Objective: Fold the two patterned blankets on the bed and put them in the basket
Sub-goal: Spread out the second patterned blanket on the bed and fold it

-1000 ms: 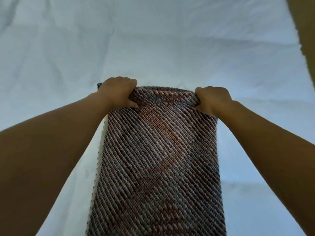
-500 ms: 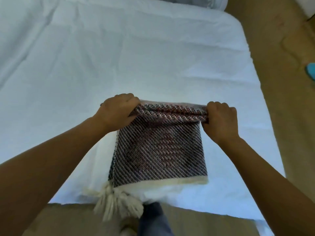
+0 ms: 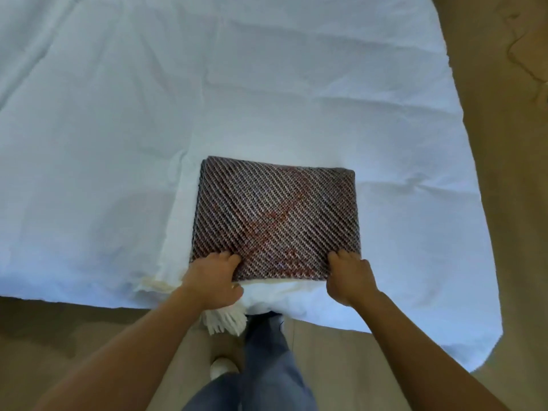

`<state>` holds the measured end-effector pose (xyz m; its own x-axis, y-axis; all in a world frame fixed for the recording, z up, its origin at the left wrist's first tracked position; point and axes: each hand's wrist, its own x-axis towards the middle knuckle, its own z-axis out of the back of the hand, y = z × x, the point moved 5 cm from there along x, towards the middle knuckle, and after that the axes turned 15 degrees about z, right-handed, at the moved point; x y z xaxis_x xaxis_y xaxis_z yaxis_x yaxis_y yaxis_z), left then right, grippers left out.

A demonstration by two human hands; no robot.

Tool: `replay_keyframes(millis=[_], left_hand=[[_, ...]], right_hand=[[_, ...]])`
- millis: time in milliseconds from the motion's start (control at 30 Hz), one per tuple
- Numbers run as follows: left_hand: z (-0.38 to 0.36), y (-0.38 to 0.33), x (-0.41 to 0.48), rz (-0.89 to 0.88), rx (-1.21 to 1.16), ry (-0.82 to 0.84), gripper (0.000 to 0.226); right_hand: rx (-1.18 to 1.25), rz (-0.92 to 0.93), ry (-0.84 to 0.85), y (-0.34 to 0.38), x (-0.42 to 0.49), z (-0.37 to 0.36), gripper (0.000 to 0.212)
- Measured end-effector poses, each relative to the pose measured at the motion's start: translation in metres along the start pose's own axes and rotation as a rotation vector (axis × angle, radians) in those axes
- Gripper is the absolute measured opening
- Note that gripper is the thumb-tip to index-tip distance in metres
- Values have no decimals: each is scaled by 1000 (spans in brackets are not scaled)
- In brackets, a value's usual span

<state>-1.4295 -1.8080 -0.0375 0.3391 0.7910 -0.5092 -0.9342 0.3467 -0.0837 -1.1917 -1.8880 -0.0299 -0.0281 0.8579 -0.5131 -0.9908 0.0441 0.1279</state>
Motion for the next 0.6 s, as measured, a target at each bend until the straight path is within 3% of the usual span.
replay_keyframes(millis=[100, 200, 300, 400, 467, 600], left_hand=[[32, -23, 20, -81, -205, -249, 44], [55, -49, 54, -34, -188, -362, 49], [57, -61, 95, 66, -178, -327, 54], [40, -58, 126, 131, -112, -296, 57], [28, -39, 142, 201, -98, -293, 58], [7, 2, 148, 333, -117, -274, 64]], right_hand=[[125, 51, -289, 7, 21, 32, 26], [228, 186, -502, 24, 57, 63, 48], [242, 298, -459, 41, 108, 72, 57], [95, 347, -337, 31, 152, 53, 58], [8, 326, -278, 5, 166, 32, 58], [7, 216, -332, -32, 163, 16, 61]])
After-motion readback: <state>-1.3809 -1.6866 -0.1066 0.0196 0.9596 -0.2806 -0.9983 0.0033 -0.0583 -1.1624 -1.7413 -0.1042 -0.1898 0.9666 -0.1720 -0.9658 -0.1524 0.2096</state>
